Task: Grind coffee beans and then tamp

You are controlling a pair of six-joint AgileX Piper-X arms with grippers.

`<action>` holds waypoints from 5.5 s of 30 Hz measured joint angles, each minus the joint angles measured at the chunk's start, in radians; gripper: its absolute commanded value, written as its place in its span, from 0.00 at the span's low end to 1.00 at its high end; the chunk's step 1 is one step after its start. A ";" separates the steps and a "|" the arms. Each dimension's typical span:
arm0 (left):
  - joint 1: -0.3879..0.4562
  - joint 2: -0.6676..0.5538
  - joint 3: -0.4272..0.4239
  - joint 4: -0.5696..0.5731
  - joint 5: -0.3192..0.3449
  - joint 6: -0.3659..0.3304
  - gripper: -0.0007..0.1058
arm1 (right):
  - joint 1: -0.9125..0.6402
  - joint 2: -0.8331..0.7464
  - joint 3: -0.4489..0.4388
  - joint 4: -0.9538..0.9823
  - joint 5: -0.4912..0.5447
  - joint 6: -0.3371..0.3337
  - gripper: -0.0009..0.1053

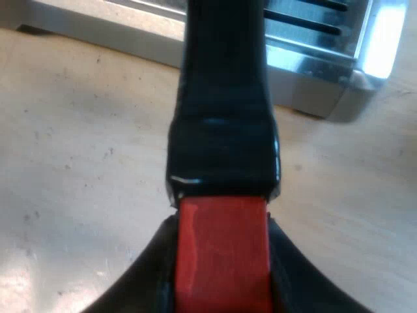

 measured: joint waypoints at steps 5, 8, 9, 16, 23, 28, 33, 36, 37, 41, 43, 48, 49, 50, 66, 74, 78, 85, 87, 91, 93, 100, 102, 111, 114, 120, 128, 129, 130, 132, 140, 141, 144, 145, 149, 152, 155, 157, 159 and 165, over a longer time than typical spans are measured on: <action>0.000 0.000 -0.003 0.006 0.000 0.000 0.76 | 0.036 -0.057 0.000 0.068 0.012 -0.020 0.01; 0.000 0.000 -0.016 0.007 0.000 0.000 0.76 | 0.098 -0.092 0.000 0.084 0.020 -0.027 0.01; 0.000 0.000 -0.021 0.007 0.000 0.000 0.76 | 0.110 -0.098 0.000 0.086 0.022 -0.029 0.01; 0.000 0.000 -0.066 0.007 0.000 -0.009 0.76 | 0.185 -0.166 0.015 0.137 0.046 -0.042 0.01; 0.000 -0.048 -0.138 0.187 -0.015 -0.009 0.76 | 0.258 -0.261 0.140 0.042 0.049 -0.103 0.01; 0.000 -0.100 -0.161 0.269 -0.073 -0.009 0.76 | 0.264 -0.285 0.241 -0.073 0.044 -0.176 0.01; 0.000 -0.093 -0.162 0.382 -0.100 -0.009 0.76 | 0.264 -0.285 0.351 -0.199 0.026 -0.234 0.01; 0.000 -0.074 -0.162 0.413 -0.140 -0.009 0.76 | 0.264 -0.285 0.420 -0.294 0.005 -0.242 0.01; 0.000 -0.064 -0.162 0.415 -0.143 -0.004 0.76 | 0.264 -0.285 0.447 -0.321 0.001 -0.243 0.01; 0.000 0.010 -0.162 0.418 -0.148 0.000 0.76 | 0.264 -0.278 0.517 -0.393 0.000 -0.240 0.01; 0.000 0.049 -0.162 0.418 -0.148 0.000 0.76 | 0.264 -0.259 0.532 -0.413 -0.004 -0.238 0.01; 0.000 0.160 -0.162 0.382 -0.150 0.017 0.76 | 0.264 -0.168 0.538 -0.450 -0.030 -0.238 0.01; 0.000 0.186 -0.162 0.373 -0.150 0.022 0.76 | 0.264 -0.146 0.538 -0.466 -0.036 -0.232 0.01; 0.000 0.209 -0.162 0.364 -0.147 0.025 0.76 | 0.264 -0.120 0.538 -0.476 -0.038 -0.225 0.01; 0.000 0.275 -0.162 0.350 -0.147 0.043 0.76 | 0.264 -0.004 0.538 -0.524 -0.040 -0.169 0.03; 0.000 0.275 -0.162 0.350 -0.147 0.043 0.76 | 0.264 -0.004 0.535 -0.498 -0.063 -0.165 0.56; 0.000 0.275 -0.162 0.350 -0.147 0.043 0.76 | 0.264 -0.004 0.505 -0.440 -0.063 -0.165 0.62; 0.000 0.275 -0.162 0.368 -0.149 0.043 0.76 | 0.264 -0.004 0.352 -0.221 -0.063 -0.162 0.68; 0.000 0.275 -0.162 0.380 -0.149 0.043 0.76 | 0.264 -0.004 0.313 -0.161 -0.063 -0.162 0.68; 0.000 0.239 -0.162 0.440 -0.187 0.043 0.76 | 0.264 -0.004 0.228 -0.048 -0.063 -0.160 0.68; 0.000 0.209 -0.162 0.462 -0.218 0.043 0.76 | 0.264 -0.004 0.184 -0.021 -0.062 -0.170 0.68; 0.000 0.096 -0.178 0.552 -0.291 -0.009 0.76 | 0.264 -0.004 0.083 -0.013 -0.061 -0.275 0.69; 0.000 0.055 -0.201 0.606 -0.331 -0.029 0.76 | 0.264 -0.004 0.075 -0.022 -0.061 -0.318 0.73; 0.000 0.049 -0.280 0.714 -0.435 -0.084 0.76 | 0.293 -0.004 0.075 -0.239 -0.063 -0.422 0.86; 0.000 0.049 -0.283 0.713 -0.455 -0.102 0.76 | 0.308 -0.004 0.081 -0.315 -0.063 -0.430 0.86; 0.000 0.090 -0.283 0.718 -0.455 -0.115 0.76 | 0.316 -0.004 0.192 -0.557 -0.061 -0.378 0.86; 0.000 0.272 -0.283 0.717 -0.458 -0.116 0.76 | 0.316 -0.004 0.321 -0.743 -0.061 -0.376 0.86; 0.000 0.288 -0.283 0.715 -0.458 -0.116 0.76 | 0.316 -0.004 0.325 -0.745 -0.061 -0.376 0.86; 0.000 0.321 -0.283 0.709 -0.458 -0.118 0.76 | 0.316 -0.004 0.334 -0.748 -0.061 -0.376 0.86; 0.000 0.360 -0.283 0.702 -0.458 -0.117 0.76 | 0.316 -0.004 0.338 -0.747 -0.061 -0.376 0.86; 0.000 0.541 -0.288 0.646 -0.477 -0.119 0.76 | 0.316 -0.004 0.338 -0.749 -0.061 -0.376 0.86; 0.000 0.559 -0.289 0.642 -0.477 -0.119 0.76 | 0.316 -0.004 0.338 -0.749 -0.061 -0.376 0.86; 0.000 0.624 -0.288 0.626 -0.477 -0.112 0.76 | 0.316 -0.004 0.338 -0.749 -0.061 -0.376 0.86; 0.000 0.642 -0.288 0.618 -0.477 -0.112 0.76 | 0.316 -0.004 0.338 -0.749 -0.061 -0.376 0.86; 0.000 0.700 -0.288 0.597 -0.477 -0.112 0.76 | 0.316 -0.004 0.338 -0.749 -0.061 -0.376 0.86; 0.000 0.729 -0.288 0.591 -0.475 -0.112 0.74 | 0.316 -0.004 0.338 -0.749 -0.061 -0.376 0.86; 0.000 0.753 -0.288 0.580 -0.473 -0.112 0.70 | 0.316 -0.004 0.338 -0.749 -0.061 -0.376 0.86; 0.000 0.760 -0.288 0.577 -0.473 -0.109 0.68 | 0.316 -0.004 0.338 -0.749 -0.061 -0.376 0.86; 0.000 0.761 -0.288 0.575 -0.473 -0.104 0.66 | 0.316 -0.004 0.338 -0.749 -0.061 -0.376 0.86; 0.000 0.761 -0.288 0.569 -0.473 -0.104 0.45 | 0.316 -0.004 0.338 -0.749 -0.061 -0.376 0.86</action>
